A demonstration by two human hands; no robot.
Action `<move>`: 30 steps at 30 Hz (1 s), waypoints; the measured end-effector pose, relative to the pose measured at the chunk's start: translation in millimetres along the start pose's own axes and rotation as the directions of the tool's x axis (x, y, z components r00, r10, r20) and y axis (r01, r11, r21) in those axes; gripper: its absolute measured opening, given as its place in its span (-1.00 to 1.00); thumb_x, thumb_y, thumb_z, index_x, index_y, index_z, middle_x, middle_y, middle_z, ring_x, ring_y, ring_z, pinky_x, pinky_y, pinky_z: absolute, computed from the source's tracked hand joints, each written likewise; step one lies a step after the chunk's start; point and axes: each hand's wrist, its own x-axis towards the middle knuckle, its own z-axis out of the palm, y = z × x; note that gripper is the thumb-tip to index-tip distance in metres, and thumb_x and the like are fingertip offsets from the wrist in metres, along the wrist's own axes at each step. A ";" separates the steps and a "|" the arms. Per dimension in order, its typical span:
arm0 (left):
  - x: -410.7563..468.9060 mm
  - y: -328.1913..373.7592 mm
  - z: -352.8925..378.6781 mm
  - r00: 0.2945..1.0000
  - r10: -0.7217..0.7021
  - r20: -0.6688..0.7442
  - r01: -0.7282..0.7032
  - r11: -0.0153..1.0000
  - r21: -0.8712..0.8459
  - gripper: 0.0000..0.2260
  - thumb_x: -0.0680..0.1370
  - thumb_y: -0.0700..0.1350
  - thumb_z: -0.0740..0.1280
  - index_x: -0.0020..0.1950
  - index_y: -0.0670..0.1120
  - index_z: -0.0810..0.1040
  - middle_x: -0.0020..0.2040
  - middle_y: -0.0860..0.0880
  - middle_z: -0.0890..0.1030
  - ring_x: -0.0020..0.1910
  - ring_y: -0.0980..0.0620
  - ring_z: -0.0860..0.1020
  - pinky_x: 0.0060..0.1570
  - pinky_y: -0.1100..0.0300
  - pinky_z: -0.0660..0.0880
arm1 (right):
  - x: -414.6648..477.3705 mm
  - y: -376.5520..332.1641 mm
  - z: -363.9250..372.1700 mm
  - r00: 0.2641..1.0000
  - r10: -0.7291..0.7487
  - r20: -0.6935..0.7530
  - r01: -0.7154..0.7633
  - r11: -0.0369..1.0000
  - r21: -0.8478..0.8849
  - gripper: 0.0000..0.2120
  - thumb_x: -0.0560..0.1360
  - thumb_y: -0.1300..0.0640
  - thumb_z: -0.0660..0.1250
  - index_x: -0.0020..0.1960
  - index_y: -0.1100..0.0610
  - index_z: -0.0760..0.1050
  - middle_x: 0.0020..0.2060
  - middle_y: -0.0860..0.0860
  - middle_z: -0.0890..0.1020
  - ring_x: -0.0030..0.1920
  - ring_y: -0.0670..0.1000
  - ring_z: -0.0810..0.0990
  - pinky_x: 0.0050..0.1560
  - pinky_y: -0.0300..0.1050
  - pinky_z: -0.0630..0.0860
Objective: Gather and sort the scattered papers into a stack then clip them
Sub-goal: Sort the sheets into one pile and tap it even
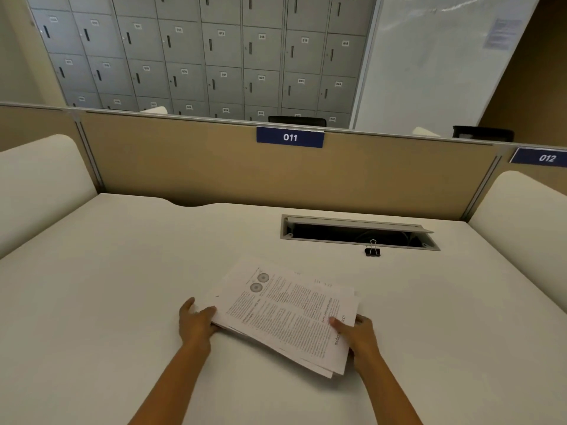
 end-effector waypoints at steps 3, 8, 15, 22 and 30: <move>0.9 4.4 -3.2 0.990 0.125 0.069 -0.139 0.953 0.268 -0.57 0.49 -0.35 0.25 0.35 -0.14 0.40 0.19 -0.22 0.46 0.06 -0.19 0.51 0.00 0.03 0.51 | -3.3 -1.9 5.1 0.977 -0.032 -0.213 0.006 0.992 -0.125 -0.64 0.50 0.19 0.33 0.25 0.17 0.32 0.06 0.16 0.58 -0.01 0.20 0.61 0.05 0.18 0.56; 1.8 4.7 -3.5 0.937 0.326 0.128 -0.339 0.753 0.564 -0.65 0.54 -0.26 0.17 0.31 -0.17 0.45 0.16 -0.25 0.54 0.03 -0.21 0.54 0.09 -0.08 0.53 | -11.7 -6.7 13.7 0.940 -0.239 -0.243 0.114 0.893 -0.435 -0.68 0.58 0.22 0.10 0.33 0.15 0.33 0.12 0.16 0.57 0.07 0.17 0.58 0.09 0.13 0.53; -8.1 4.4 -0.8 0.904 0.407 0.133 -0.392 0.663 0.637 -0.65 0.60 -0.16 0.12 -0.37 -0.06 0.45 -0.35 -0.04 0.51 -0.26 -0.10 0.50 -0.23 0.22 0.36 | -15.6 -14.0 19.2 0.962 -0.218 -0.164 0.072 0.784 -0.617 -0.50 0.61 0.19 0.02 0.52 0.19 -0.01 0.35 0.21 0.28 0.19 0.18 0.48 0.15 -0.01 0.45; 5.7 2.3 -8.4 0.875 0.456 0.162 -0.426 0.567 0.705 -0.61 0.62 -0.08 0.10 -0.38 -0.13 0.46 -0.42 -0.04 0.50 -0.41 -0.03 0.46 -0.36 0.24 0.35 | -8.6 -12.6 9.2 0.945 -0.268 -0.185 0.114 0.804 -0.583 -0.61 0.59 0.22 0.10 0.42 0.18 0.28 0.26 0.20 0.44 0.20 0.19 0.49 0.21 0.06 0.45; 0.4 -1.8 -3.0 0.882 0.426 0.202 -0.420 0.514 0.748 -0.55 0.60 -0.09 0.15 -0.49 -0.16 0.30 -0.50 -0.07 0.38 -0.52 0.05 0.34 -0.49 0.29 0.22 | -6.5 -24.2 6.9 0.983 -0.183 0.013 0.145 0.733 -0.664 -0.49 0.63 0.09 0.04 0.52 0.13 -0.03 0.41 0.14 0.20 0.29 0.13 0.42 0.25 -0.05 0.39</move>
